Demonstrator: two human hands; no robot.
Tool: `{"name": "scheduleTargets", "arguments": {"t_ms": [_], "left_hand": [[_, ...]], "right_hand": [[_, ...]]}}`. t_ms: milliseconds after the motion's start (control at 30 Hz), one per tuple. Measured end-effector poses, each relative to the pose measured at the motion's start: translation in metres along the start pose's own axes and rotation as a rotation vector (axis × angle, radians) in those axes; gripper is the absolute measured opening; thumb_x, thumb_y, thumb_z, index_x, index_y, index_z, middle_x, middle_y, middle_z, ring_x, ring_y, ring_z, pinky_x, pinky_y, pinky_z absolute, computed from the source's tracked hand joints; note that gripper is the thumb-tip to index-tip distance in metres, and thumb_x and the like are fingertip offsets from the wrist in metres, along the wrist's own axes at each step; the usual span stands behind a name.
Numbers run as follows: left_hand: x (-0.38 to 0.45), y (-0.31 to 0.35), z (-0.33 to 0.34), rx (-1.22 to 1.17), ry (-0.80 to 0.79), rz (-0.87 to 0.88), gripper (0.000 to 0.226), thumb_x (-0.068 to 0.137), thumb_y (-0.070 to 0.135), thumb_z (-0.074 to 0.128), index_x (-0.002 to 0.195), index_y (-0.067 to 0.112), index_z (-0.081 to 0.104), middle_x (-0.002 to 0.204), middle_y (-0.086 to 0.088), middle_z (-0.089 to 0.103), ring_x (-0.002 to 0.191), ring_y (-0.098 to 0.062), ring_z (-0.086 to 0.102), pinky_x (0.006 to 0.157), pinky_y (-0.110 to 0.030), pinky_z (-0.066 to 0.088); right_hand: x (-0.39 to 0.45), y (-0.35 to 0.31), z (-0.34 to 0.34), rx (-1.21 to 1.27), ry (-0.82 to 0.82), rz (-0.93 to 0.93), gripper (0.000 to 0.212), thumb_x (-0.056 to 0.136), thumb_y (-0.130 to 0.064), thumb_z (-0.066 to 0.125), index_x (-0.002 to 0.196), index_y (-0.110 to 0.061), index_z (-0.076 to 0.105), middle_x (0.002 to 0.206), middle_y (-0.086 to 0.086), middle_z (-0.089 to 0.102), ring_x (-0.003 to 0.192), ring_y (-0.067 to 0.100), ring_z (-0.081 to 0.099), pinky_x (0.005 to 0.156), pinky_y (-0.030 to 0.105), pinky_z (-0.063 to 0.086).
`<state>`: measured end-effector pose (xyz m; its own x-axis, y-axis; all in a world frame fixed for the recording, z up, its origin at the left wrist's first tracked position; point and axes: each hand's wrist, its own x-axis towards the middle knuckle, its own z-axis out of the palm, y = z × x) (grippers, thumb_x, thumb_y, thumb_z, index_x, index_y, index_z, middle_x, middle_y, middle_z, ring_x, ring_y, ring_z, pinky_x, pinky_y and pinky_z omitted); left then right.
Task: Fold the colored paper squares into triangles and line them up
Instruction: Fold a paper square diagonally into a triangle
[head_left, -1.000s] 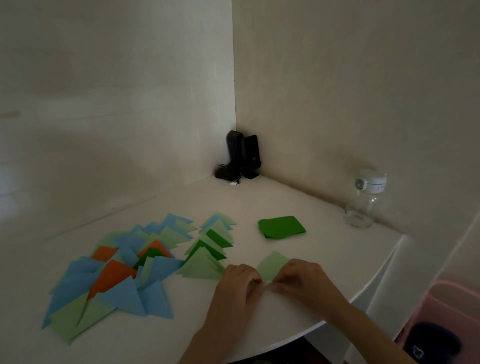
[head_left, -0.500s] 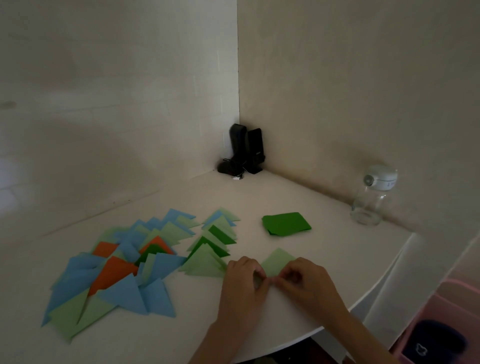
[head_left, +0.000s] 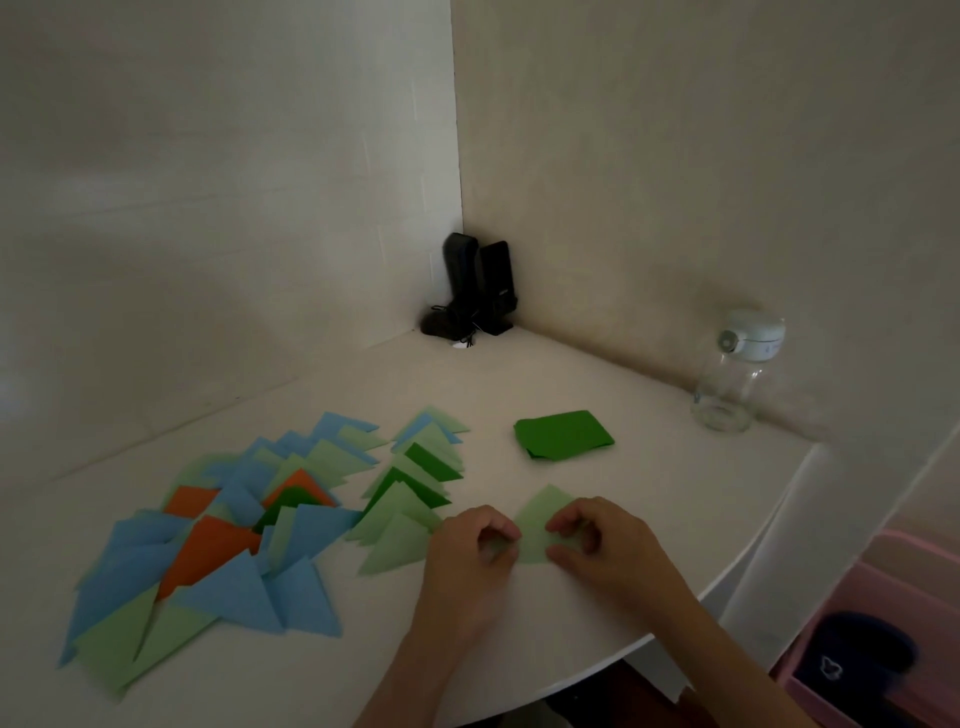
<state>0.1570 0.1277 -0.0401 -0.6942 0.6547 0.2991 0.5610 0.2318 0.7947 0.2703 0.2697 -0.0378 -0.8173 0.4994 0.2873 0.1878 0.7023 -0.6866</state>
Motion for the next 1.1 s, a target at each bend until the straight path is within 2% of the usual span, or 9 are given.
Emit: {"name": "scheduleTargets", "arguments": {"t_ms": [133, 233, 333, 467, 533, 633, 833, 967, 1100], "left_hand": [[-0.001, -0.001, -0.002, -0.004, -0.007, 0.022, 0.018, 0.074, 0.000, 0.066, 0.076, 0.017, 0.068, 0.078, 0.009, 0.067, 0.079, -0.004, 0.060, 0.072, -0.010, 0.044], [-0.004, -0.005, -0.003, 0.022, -0.011, 0.064, 0.029, 0.076, -0.004, 0.059, 0.079, 0.023, 0.067, 0.082, 0.012, 0.065, 0.081, -0.004, 0.058, 0.077, -0.018, 0.045], [-0.012, -0.005, -0.005, 0.060, 0.018, 0.168, 0.035, 0.075, -0.003, 0.051, 0.087, 0.027, 0.064, 0.086, 0.018, 0.060, 0.082, 0.003, 0.052, 0.076, -0.010, 0.037], [-0.019, 0.002, -0.006, 0.073, 0.010, 0.241, 0.039, 0.068, 0.001, 0.049, 0.097, 0.025, 0.061, 0.096, 0.015, 0.056, 0.093, -0.002, 0.050, 0.083, -0.012, 0.037], [-0.019, 0.007, -0.006, 0.093, -0.035, 0.246, 0.042, 0.066, 0.002, 0.048, 0.099, 0.026, 0.059, 0.099, 0.015, 0.055, 0.097, -0.002, 0.048, 0.084, -0.009, 0.034], [-0.019, 0.009, -0.007, 0.125, -0.082, 0.308, 0.045, 0.066, 0.001, 0.049, 0.104, 0.024, 0.058, 0.104, 0.012, 0.055, 0.102, 0.002, 0.044, 0.087, -0.006, 0.031], [-0.013, 0.003, -0.009, 0.207, -0.097, 0.454, 0.020, 0.090, 0.023, 0.046, 0.105, 0.024, 0.059, 0.103, 0.015, 0.056, 0.096, -0.003, 0.048, 0.085, -0.018, 0.039], [-0.015, 0.002, -0.014, 0.215, -0.166, 0.471, 0.038, 0.079, 0.021, 0.058, 0.118, 0.026, 0.055, 0.115, 0.016, 0.053, 0.109, 0.002, 0.045, 0.094, -0.011, 0.034], [-0.018, 0.001, -0.011, 0.236, -0.160, 0.436, 0.041, 0.074, 0.020, 0.060, 0.115, 0.024, 0.057, 0.110, 0.014, 0.055, 0.104, 0.003, 0.045, 0.089, -0.008, 0.034]], "right_hand": [[0.001, 0.000, -0.003, -0.039, -0.058, 0.005, 0.037, 0.072, -0.016, 0.076, 0.080, -0.046, 0.056, 0.079, -0.016, 0.055, 0.082, -0.004, 0.053, 0.068, 0.004, 0.036], [0.000, 0.001, -0.004, -0.035, -0.072, -0.020, 0.021, 0.077, -0.022, 0.069, 0.083, -0.040, 0.060, 0.081, -0.015, 0.055, 0.082, -0.005, 0.053, 0.069, 0.004, 0.036], [0.001, -0.003, -0.004, -0.064, -0.067, -0.001, 0.005, 0.084, -0.030, 0.064, 0.088, -0.028, 0.066, 0.082, -0.010, 0.054, 0.075, 0.000, 0.053, 0.069, 0.005, 0.036], [0.003, -0.011, 0.000, -0.146, -0.101, 0.027, 0.050, 0.071, -0.062, 0.048, 0.092, -0.021, 0.067, 0.082, -0.012, 0.045, 0.067, 0.000, 0.045, 0.065, 0.009, 0.034], [0.004, -0.011, 0.002, -0.197, -0.131, 0.039, 0.073, 0.061, -0.069, 0.026, 0.097, -0.019, 0.066, 0.086, -0.010, 0.043, 0.077, 0.008, 0.050, 0.070, 0.016, 0.035], [0.005, -0.009, 0.002, -0.268, -0.178, 0.036, 0.082, 0.061, -0.067, 0.015, 0.100, -0.016, 0.065, 0.100, 0.000, 0.051, 0.095, 0.018, 0.054, 0.080, 0.026, 0.038], [0.002, -0.012, -0.002, -0.248, -0.228, 0.066, 0.079, 0.062, -0.065, 0.011, 0.095, -0.013, 0.061, 0.093, -0.006, 0.041, 0.096, 0.020, 0.051, 0.082, 0.032, 0.038], [0.001, -0.013, -0.005, -0.151, -0.205, 0.089, 0.024, 0.086, -0.051, 0.035, 0.069, -0.035, 0.040, 0.079, -0.013, 0.038, 0.083, 0.015, 0.047, 0.083, 0.034, 0.041], [0.004, -0.011, -0.004, -0.174, -0.223, 0.055, 0.034, 0.096, -0.027, 0.045, 0.067, -0.037, 0.032, 0.081, -0.009, 0.039, 0.083, 0.014, 0.044, 0.081, 0.030, 0.037]]}}
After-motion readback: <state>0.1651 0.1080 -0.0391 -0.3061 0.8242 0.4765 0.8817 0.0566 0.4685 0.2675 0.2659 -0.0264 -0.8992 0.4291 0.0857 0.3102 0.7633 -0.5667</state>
